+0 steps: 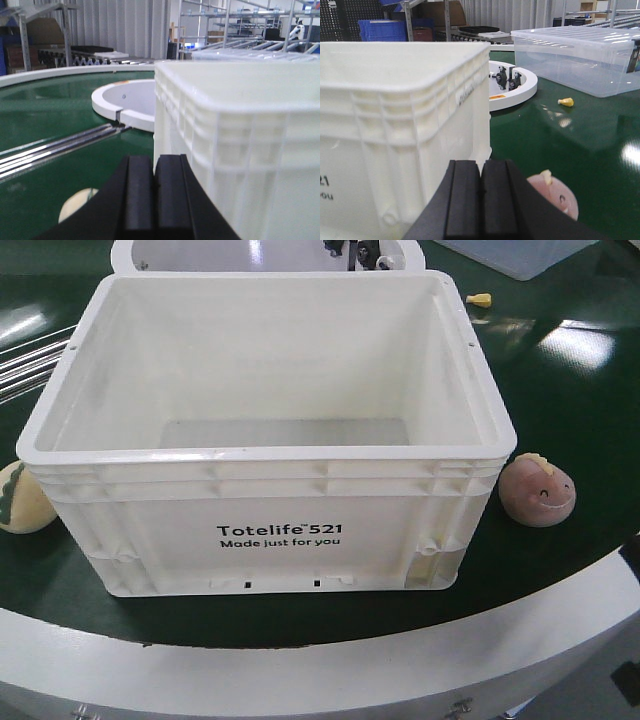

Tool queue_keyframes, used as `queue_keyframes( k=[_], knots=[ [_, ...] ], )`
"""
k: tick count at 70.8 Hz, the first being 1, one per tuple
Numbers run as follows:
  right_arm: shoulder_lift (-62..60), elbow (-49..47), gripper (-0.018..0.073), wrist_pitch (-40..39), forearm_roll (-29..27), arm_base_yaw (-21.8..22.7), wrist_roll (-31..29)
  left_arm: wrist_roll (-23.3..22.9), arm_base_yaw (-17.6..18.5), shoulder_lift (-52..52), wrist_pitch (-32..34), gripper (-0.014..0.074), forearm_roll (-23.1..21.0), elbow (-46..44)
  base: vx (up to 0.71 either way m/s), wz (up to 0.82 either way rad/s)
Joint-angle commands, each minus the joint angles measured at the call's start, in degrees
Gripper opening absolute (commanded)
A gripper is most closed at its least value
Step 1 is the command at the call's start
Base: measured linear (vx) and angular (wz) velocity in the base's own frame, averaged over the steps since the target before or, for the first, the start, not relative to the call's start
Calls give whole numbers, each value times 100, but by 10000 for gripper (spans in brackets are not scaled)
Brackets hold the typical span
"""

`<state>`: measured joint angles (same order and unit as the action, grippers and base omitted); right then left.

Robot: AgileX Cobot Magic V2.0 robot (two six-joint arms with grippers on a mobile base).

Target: Place moving items into box and shelve

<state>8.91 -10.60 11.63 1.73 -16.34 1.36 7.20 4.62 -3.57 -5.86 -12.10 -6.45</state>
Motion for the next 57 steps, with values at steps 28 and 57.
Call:
queue_keyframes(
  k=[28, 57],
  knots=[
    [3291, -3222, -15, -510, 839, 8, -46, -35, 28, -3688, 1056, -26, -62, -2905, 0, 0],
    [3948, -3466, -15, -914, 839, 8, -40, -35, 28, -4423, 1101, -26, -68, -3399, 0, 0]
  ],
)
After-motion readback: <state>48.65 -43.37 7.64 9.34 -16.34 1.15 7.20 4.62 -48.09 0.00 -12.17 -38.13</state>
